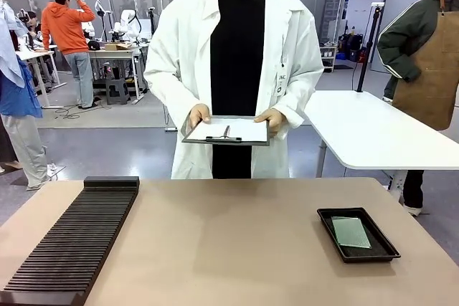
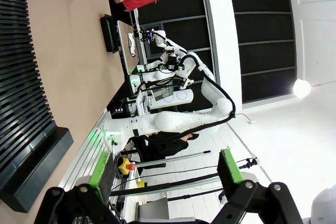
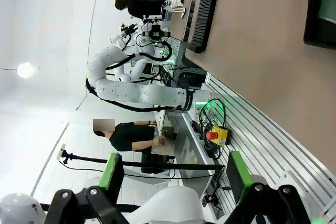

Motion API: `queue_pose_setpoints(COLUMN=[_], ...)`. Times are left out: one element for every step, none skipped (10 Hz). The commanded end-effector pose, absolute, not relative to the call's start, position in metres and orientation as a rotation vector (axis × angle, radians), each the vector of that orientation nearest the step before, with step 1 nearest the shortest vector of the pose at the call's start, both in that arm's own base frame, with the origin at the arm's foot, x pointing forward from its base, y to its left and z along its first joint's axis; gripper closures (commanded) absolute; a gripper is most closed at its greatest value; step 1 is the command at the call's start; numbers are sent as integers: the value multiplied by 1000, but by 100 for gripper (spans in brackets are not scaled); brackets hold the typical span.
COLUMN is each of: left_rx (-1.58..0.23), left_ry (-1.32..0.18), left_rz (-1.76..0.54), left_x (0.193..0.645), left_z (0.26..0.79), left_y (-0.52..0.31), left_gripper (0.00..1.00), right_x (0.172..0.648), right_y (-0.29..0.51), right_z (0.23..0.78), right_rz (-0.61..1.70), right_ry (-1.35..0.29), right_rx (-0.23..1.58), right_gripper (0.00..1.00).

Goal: Inspect the PCB.
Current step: Place the Blank PCB in the ESD tray.

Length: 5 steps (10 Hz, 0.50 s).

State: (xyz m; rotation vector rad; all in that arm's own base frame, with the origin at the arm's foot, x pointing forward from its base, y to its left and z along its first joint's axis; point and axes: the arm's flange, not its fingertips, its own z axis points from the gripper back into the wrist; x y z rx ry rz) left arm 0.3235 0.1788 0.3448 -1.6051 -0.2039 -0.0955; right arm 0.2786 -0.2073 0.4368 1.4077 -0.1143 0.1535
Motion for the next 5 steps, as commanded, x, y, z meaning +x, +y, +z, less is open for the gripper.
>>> queue_pose_setpoints(left_rx=[-1588,-1588,-1588,-1588,-1588], left_ry=[-204,-204,-204,-204,-204], left_rz=[-91,-91,-91,-91,-91], left_x=[325,325,325,325,325], left_z=[346,346,346,346,346], left_y=[178,178,178,178,178], left_gripper=[0,0,0,0,0], right_x=[276,276,276,276,276], right_y=[-206,-206,-206,-206,-206], right_z=[440,440,440,440,440], right_rz=[153,153,153,153,153], right_ry=[-111,-111,-111,-111,-111], right_rx=[1406,1406,1406,1406,1406], right_gripper=[0,0,0,0,0])
